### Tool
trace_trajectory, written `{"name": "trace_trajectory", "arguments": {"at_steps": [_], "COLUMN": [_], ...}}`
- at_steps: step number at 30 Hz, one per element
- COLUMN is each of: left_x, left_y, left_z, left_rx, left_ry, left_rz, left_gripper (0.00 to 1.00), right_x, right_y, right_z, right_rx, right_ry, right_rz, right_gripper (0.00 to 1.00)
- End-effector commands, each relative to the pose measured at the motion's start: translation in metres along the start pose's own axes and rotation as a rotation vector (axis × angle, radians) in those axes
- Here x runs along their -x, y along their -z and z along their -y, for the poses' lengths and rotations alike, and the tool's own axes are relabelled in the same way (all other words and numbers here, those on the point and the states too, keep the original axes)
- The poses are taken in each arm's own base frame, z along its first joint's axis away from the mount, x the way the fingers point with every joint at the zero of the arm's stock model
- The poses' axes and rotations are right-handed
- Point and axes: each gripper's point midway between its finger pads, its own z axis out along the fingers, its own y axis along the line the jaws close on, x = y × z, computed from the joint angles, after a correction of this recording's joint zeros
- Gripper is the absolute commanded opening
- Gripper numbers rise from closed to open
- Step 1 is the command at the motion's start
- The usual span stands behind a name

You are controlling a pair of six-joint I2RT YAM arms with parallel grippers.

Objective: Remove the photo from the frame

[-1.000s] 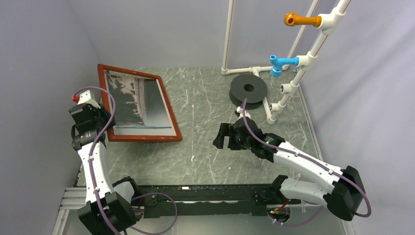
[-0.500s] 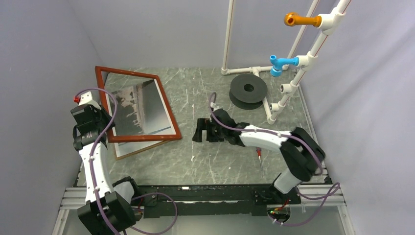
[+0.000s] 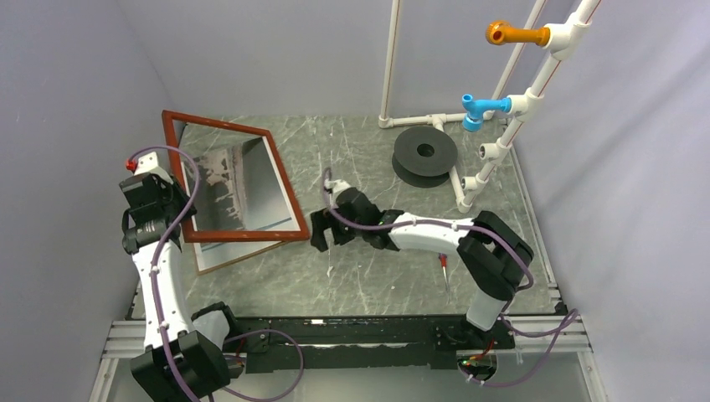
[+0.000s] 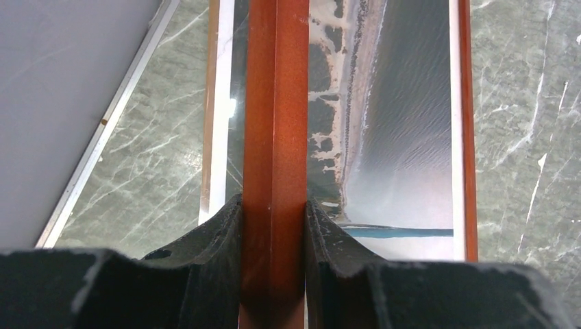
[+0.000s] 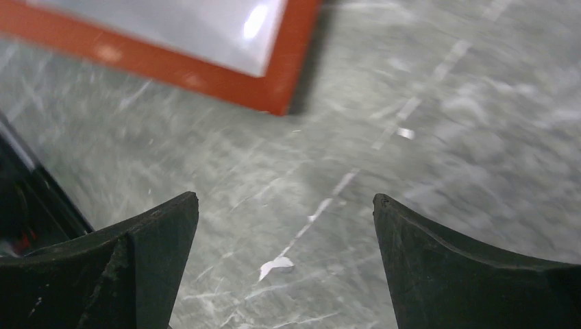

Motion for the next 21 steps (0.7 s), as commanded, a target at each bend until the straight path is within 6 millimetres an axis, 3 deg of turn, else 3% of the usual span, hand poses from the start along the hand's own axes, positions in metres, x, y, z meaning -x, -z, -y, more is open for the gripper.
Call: {"name": "trace_trajectory", "arguments": {"at_steps": [1, 6, 8, 11, 14, 19, 21], "left_x": [0.021, 0.016, 0.011, 0.004, 0.008, 0.016, 0.020], "left_y": [0.014, 0.011, 0.007, 0.006, 0.009, 0.016, 0.018], "left_z": [-0.003, -0.003, -0.007, -0.020, -0.025, -0.024, -0.022], "left_rx": [0.029, 0.030, 0.053, 0.131, 0.170, 0.179, 0.176], "left_ry": [-0.049, -0.037, -0.024, 0.016, 0.034, 0.056, 0.058], "left_rz": [0.025, 0.014, -0.009, -0.035, -0.014, -0.007, 0.006], "left_gripper": [0.01, 0.03, 0.09, 0.45, 0.77, 0.92, 0.92], "right_x": [0.041, 0.049, 0.053, 0.055, 0.057, 0.061, 0.074], "right_y": [0.006, -0.009, -0.020, -0.029, -0.025, -0.014, -0.015], "right_z": [-0.059, -0.087, -0.091, -0.093, -0.092, -0.085, -0.064], "right_rx": [0.078, 0.058, 0.035, 0.022, 0.025, 0.078, 0.036], "right_ry": [0.399, 0.662, 0.711, 0.696, 0.615, 0.426, 0.306], "right_rz": [0.184, 0.246, 0.240, 0.214, 0.219, 0.245, 0.242], "right_gripper": [1.00, 1.00, 1.00, 1.00, 1.00, 1.00, 0.99]}}
